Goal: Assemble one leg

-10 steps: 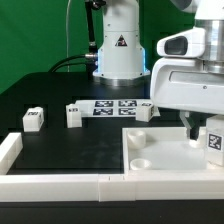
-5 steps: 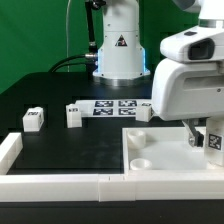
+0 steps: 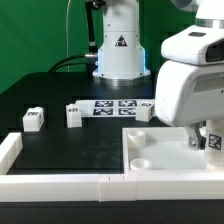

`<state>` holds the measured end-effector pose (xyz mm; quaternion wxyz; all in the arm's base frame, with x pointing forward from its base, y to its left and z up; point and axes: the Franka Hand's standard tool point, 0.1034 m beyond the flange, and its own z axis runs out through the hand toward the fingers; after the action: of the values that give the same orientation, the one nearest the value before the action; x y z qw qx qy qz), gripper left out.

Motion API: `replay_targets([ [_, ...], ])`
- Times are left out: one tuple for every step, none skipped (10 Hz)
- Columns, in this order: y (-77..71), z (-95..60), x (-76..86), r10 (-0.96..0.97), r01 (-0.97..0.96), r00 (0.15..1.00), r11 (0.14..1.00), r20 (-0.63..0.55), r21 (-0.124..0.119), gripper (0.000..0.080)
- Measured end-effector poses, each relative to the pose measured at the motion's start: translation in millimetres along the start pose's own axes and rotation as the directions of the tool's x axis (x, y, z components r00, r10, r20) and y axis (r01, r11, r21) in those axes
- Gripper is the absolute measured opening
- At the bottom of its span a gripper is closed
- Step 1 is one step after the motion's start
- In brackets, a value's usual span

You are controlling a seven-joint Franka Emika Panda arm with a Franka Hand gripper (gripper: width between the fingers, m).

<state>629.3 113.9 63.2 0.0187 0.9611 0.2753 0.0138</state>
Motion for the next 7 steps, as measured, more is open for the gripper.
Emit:
replay_targets([
  [0.2, 0.1, -0.1, 0.000, 0.000, 1.000, 1.000, 0.000, 0.000, 0.0458],
  [0.0, 0.1, -0.2, 0.000, 0.000, 1.000, 1.000, 0.000, 0.000, 0.0321],
  [0.2, 0.8, -0.8, 0.001, -0.001, 1.000, 1.000, 0.002, 0.000, 0.0271],
  [0.3, 0.8, -0.9, 0.020, -0.020, 1.000, 1.000, 0.002, 0.000, 0.0271],
  [0.3, 0.9, -0.8, 0.024, -0.024, 1.000, 1.000, 0.002, 0.000, 0.0272],
  [0.1, 1.2, -0.8, 0.108, -0.108, 0.994, 0.994, 0.001, 0.001, 0.0272],
  [-0.3, 1.4, 0.2, 0.266, -0.266, 0.964, 0.964, -0.003, 0.000, 0.0272],
])
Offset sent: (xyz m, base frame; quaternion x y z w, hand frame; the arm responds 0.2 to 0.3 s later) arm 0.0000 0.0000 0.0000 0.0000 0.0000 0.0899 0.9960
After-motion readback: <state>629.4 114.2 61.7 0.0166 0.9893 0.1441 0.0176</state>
